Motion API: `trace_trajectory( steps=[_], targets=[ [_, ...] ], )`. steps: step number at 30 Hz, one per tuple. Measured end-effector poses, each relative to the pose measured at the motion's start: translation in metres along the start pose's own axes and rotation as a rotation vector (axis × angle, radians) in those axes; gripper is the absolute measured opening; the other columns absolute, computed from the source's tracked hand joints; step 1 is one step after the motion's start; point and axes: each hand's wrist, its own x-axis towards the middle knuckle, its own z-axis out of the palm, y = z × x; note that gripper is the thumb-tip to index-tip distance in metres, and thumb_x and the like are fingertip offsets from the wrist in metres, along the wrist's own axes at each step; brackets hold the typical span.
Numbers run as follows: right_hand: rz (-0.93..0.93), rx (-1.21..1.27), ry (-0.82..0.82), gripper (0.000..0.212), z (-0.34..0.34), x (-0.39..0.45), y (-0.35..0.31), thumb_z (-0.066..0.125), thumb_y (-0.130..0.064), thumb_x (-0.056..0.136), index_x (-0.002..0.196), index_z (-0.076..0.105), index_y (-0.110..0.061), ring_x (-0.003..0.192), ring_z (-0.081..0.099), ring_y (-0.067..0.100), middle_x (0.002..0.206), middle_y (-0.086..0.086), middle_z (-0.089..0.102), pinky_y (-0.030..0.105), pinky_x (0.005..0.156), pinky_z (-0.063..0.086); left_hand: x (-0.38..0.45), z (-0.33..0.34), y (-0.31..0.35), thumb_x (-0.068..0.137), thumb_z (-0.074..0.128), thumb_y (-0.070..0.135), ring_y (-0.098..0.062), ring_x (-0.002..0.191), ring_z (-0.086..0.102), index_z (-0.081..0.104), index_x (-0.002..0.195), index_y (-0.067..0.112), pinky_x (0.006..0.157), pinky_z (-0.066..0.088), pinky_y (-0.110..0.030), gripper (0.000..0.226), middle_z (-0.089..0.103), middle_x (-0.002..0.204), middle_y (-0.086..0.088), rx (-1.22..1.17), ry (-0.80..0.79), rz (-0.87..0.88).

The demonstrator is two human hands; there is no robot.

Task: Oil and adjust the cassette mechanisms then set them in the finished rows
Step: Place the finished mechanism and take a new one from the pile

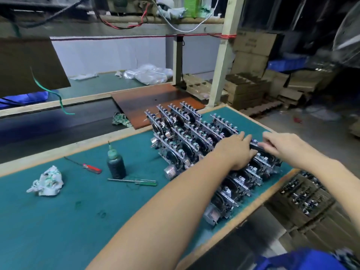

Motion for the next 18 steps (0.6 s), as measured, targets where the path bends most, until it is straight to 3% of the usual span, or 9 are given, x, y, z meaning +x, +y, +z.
trace_trajectory(
  steps=[3, 5, 7, 9, 11, 13, 16, 18],
  targets=[
    [-0.021, 0.067, 0.032, 0.038, 0.005, 0.001, -0.001, 0.051, -0.031, 0.095, 0.066, 0.027, -0.026, 0.05, 0.037, 0.01, 0.055, -0.008, 0.039, 0.038, 0.055, 0.034, 0.0, 0.004, -0.002, 0.104, 0.023, 0.043, -0.027, 0.146, 0.008, 0.007, 0.152, 0.007, 0.117, 0.012, -0.037, 0.062, 0.006, 0.159, -0.014, 0.073, 0.023, -0.018],
    [-0.011, -0.124, 0.014, 0.035, -0.002, 0.002, -0.006, 0.045, -0.042, 0.096, 0.069, 0.029, -0.027, 0.055, 0.043, 0.015, 0.057, -0.012, 0.038, 0.034, 0.053, 0.035, -0.001, 0.003, -0.002, 0.103, 0.021, 0.044, -0.027, 0.147, 0.008, 0.008, 0.152, 0.007, 0.117, 0.01, -0.035, 0.063, 0.007, 0.159, -0.015, 0.074, 0.031, -0.018],
    [0.035, -0.373, 0.046, 0.029, -0.012, 0.004, -0.018, 0.038, -0.055, 0.093, 0.081, 0.037, -0.029, 0.071, 0.058, 0.017, 0.066, -0.012, 0.047, 0.029, 0.052, 0.03, -0.005, 0.0, 0.0, 0.103, 0.023, 0.044, -0.026, 0.146, 0.009, 0.01, 0.151, 0.005, 0.117, 0.009, -0.034, 0.063, 0.009, 0.159, -0.016, 0.077, 0.038, -0.016],
    [0.052, -0.429, 0.12, 0.029, -0.023, 0.002, -0.039, 0.041, -0.054, 0.092, 0.1, 0.045, -0.026, 0.09, 0.062, 0.017, 0.09, -0.01, 0.06, 0.028, 0.053, 0.029, -0.013, -0.009, 0.001, 0.103, 0.03, 0.04, -0.026, 0.144, 0.016, 0.02, 0.149, 0.004, 0.116, 0.013, -0.033, 0.059, 0.017, 0.157, -0.016, 0.076, 0.094, -0.002],
    [0.0, -0.332, 0.252, 0.023, -0.031, -0.007, -0.068, 0.052, -0.04, 0.09, 0.104, 0.049, -0.021, 0.09, 0.061, 0.022, 0.093, -0.004, 0.062, 0.028, 0.053, 0.028, -0.03, -0.021, -0.003, 0.101, 0.039, 0.031, -0.026, 0.137, 0.03, 0.04, 0.14, 0.004, 0.112, 0.024, -0.034, 0.048, 0.033, 0.15, -0.014, 0.058, 0.213, 0.029],
    [-0.056, -0.106, 0.375, 0.017, -0.041, -0.018, -0.101, 0.058, -0.031, 0.084, 0.094, 0.054, -0.018, 0.079, 0.061, 0.027, 0.08, -0.001, 0.061, 0.027, 0.051, 0.025, -0.062, -0.032, -0.015, 0.095, 0.046, 0.022, -0.025, 0.127, 0.041, 0.055, 0.127, 0.006, 0.104, 0.034, -0.038, 0.037, 0.045, 0.14, -0.009, 0.033, 0.314, 0.067],
    [-0.191, 0.113, 0.418, 0.016, -0.05, -0.036, -0.16, 0.053, -0.036, 0.082, 0.09, 0.055, -0.022, 0.066, 0.058, 0.02, 0.071, -0.01, 0.055, 0.026, 0.045, 0.03, -0.133, -0.037, -0.045, 0.089, 0.057, 0.02, -0.022, 0.117, 0.048, 0.063, 0.117, 0.012, 0.098, 0.038, -0.038, 0.03, 0.055, 0.128, -0.003, -0.053, 0.423, 0.057],
    [-0.276, 0.275, 0.402, 0.016, -0.049, -0.045, -0.205, 0.055, -0.039, 0.085, 0.092, 0.057, -0.025, 0.064, 0.057, 0.015, 0.07, -0.012, 0.054, 0.029, 0.044, 0.039, -0.189, -0.033, -0.069, 0.089, 0.062, 0.024, -0.017, 0.111, 0.052, 0.066, 0.113, 0.016, 0.095, 0.04, -0.033, 0.025, 0.06, 0.12, 0.002, -0.128, 0.466, -0.057]
  ],
)
